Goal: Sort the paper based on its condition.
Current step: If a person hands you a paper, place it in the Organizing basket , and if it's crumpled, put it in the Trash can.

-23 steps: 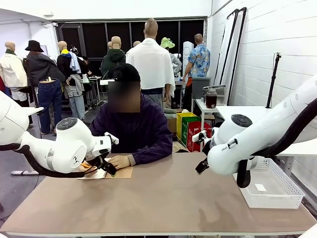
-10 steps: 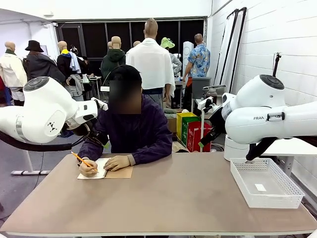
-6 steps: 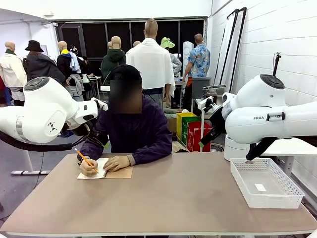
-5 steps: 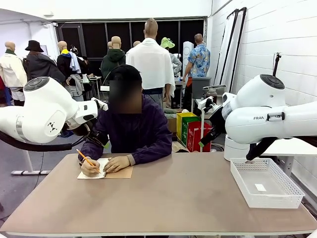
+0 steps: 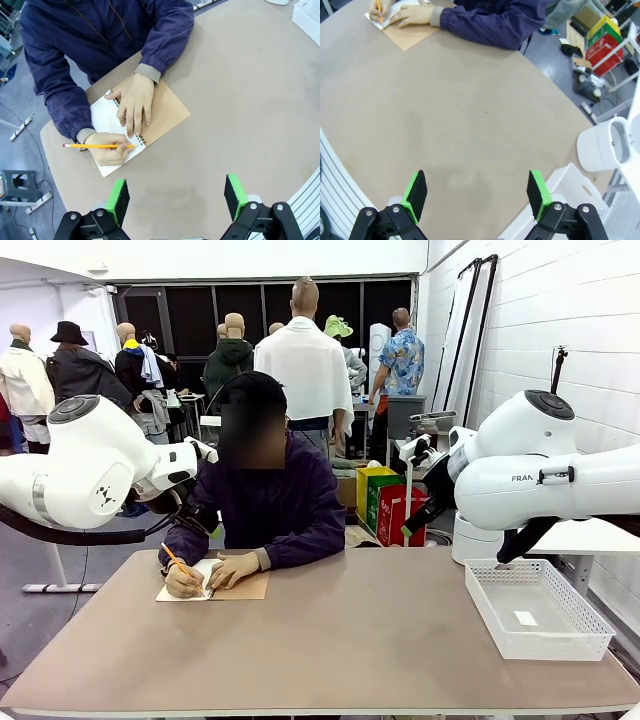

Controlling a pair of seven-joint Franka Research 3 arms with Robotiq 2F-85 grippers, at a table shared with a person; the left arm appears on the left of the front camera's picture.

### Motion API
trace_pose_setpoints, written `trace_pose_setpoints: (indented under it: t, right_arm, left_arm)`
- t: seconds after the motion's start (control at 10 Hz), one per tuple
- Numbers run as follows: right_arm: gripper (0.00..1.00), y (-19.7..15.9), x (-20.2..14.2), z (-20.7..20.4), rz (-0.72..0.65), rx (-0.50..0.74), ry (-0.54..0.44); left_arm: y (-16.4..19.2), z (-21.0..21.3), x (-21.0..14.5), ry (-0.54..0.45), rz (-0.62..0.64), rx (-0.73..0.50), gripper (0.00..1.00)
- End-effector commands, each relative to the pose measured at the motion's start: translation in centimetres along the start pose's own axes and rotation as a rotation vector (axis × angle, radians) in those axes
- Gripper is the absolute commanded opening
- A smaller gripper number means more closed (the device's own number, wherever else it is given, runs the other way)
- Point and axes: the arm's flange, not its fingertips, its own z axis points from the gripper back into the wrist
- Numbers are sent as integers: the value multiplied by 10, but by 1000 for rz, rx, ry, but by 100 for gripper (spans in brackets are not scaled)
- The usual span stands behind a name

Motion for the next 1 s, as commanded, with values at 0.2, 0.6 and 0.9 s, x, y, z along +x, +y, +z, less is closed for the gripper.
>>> trace_pose_setpoints:
  t: [0.2,0.6,0.9]
  right_arm:
    - [100,0,0,-1,-2,2,1]
    - [100,0,0,-1,-2,2,1]
    - [100,0,0,-1,-2,2,1]
  left_arm:
    - [1,-1,0,3,-1,1,100]
    - [1,-1,0,3,-1,1,100]
    - [1,-1,0,3,-1,1,100]
